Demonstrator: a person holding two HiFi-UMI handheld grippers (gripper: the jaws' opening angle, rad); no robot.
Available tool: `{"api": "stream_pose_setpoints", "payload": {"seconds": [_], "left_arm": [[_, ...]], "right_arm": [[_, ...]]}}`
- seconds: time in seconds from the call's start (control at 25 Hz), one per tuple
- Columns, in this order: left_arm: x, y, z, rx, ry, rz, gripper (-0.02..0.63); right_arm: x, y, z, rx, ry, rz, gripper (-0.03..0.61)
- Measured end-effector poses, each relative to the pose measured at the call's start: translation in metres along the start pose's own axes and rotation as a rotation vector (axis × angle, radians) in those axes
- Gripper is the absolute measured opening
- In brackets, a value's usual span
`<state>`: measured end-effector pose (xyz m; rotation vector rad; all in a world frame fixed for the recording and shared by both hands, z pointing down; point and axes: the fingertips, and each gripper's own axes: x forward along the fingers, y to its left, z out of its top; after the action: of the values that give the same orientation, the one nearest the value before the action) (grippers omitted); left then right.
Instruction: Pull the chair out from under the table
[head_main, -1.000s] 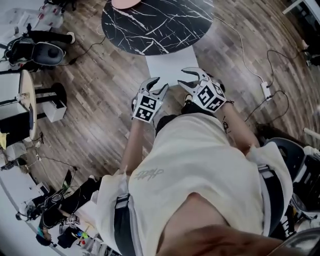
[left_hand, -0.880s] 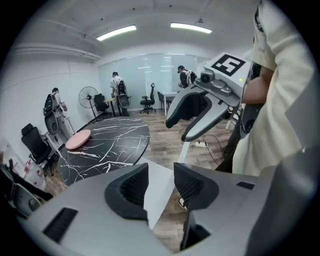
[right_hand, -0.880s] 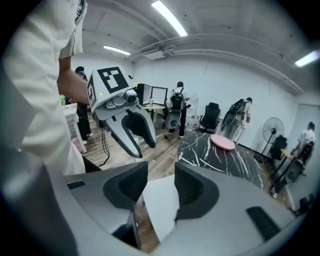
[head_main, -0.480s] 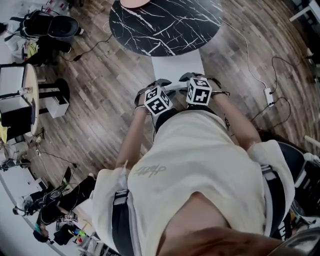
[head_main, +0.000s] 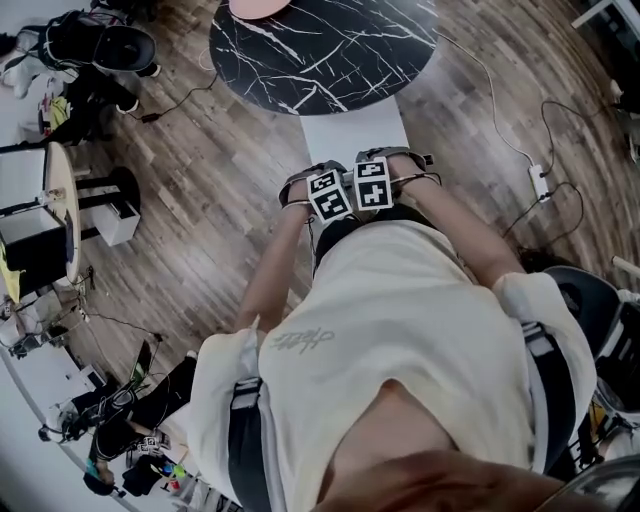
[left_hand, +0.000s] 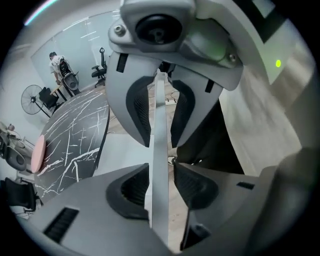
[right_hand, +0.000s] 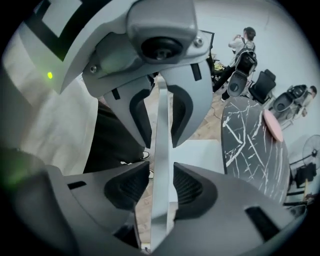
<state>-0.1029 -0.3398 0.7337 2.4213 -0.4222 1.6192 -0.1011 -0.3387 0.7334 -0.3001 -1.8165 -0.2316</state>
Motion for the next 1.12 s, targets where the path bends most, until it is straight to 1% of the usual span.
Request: {"api": "stream_pose_setpoints", "payload": {"seconds": [0.08,0.16,0.2,0.24,0.28,0.44,0.6,0.84,0.96,1.12], "left_arm": [[0.0044,-0.0012,-0.0041,0.000,0.016,-0.010,0.169],[0.0071,-0.0017,-0.0057,-0.004,0.018,-0.003,0.149],[0.0074,-0.0006,-0.0058,-0.008,0.017,0.006,0.139],[0.0074,0.0010,-0.0060,-0.007,0.019,0.017,0.119],[0.0073,0.0022,-0.0061,-0.002,0.025,0.024,0.095],[0.0071,0.0031,-0.0057,0.027,0.046,0.014,0.091],[0.0065,0.0028,-0.0067,0.024,0.054,0.006,0.089],[0.0052,0.0032,-0.0078,0.024,0.037,0.027,0.089],[0.0061,0.0036,-0.0080,0.025,0.045,0.037,0.089],[0.0067,-0.0040,-0.0076,0.019,0.057,0.010,0.089]], "right_arm": [[0.0046,0.0004,-0.0016,-0.004,0.011,0.011,0.156],[0.0080,0.0006,-0.0046,-0.019,0.025,0.007,0.152],[0.0091,0.0003,-0.0057,-0.027,0.028,-0.001,0.130],[0.0098,-0.0001,-0.0063,-0.033,0.029,-0.007,0.093],[0.0101,-0.0003,-0.0064,-0.034,0.028,-0.011,0.087],[0.0086,-0.0013,-0.0061,-0.025,0.016,-0.016,0.086],[0.0087,-0.0011,-0.0050,-0.022,0.014,-0.018,0.084],[0.0084,-0.0021,-0.0039,-0.016,-0.004,-0.053,0.083],[0.0089,-0.0024,-0.0041,-0.017,0.003,-0.061,0.083],[0.0091,0.0040,-0.0055,-0.024,0.009,-0.049,0.083]]}}
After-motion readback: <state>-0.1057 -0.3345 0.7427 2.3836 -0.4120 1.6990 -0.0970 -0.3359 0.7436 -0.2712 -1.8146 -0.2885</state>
